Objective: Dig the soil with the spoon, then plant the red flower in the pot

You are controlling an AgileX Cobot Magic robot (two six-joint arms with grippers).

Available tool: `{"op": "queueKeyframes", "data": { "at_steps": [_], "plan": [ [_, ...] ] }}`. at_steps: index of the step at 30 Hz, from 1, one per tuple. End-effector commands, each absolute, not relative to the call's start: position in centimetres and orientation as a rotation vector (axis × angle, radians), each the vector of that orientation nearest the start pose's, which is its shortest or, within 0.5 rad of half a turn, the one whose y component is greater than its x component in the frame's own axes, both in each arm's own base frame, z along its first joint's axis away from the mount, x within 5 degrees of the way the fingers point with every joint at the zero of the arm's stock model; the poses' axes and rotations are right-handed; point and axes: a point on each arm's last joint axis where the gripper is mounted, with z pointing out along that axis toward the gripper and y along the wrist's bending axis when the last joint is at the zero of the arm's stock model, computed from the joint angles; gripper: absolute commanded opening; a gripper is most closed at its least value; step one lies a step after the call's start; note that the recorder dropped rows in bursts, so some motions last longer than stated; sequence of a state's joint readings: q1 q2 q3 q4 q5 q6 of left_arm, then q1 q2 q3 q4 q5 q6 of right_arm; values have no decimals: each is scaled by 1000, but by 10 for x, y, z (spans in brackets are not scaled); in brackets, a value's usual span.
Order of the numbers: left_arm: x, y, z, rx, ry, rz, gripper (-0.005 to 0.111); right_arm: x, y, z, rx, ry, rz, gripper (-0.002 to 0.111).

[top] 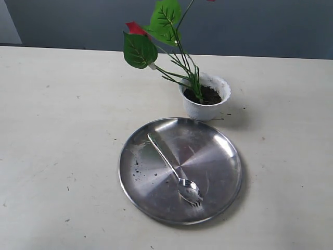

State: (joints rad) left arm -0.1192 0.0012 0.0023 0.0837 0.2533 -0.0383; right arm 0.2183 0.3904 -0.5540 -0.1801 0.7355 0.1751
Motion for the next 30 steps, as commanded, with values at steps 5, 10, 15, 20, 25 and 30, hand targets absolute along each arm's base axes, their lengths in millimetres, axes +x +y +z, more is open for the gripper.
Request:
{"op": "queueKeyframes", "data": {
  "at_steps": [5,10,15,20,25,30],
  "plan": [
    [55,-5,192,126,1718,-46,1,65,-2,252,8,1709,-3,-1],
    [55,-5,192,126,1718,-46,1,61,-5,214,56,1722,-47,-1],
    [55,-5,192,126,1718,-46,1,57,-6,189,77,1760,-61,-1],
    [55,-5,192,126,1718,-46,1,56,-7,185,85,1808,-65,-1],
    [55,-5,192,126,1718,-46,1,56,-7,185,85,1808,-65,-1],
    [55,-5,192,126,1718,-46,1,56,-7,185,85,1808,-65,-1]
  ]
}}
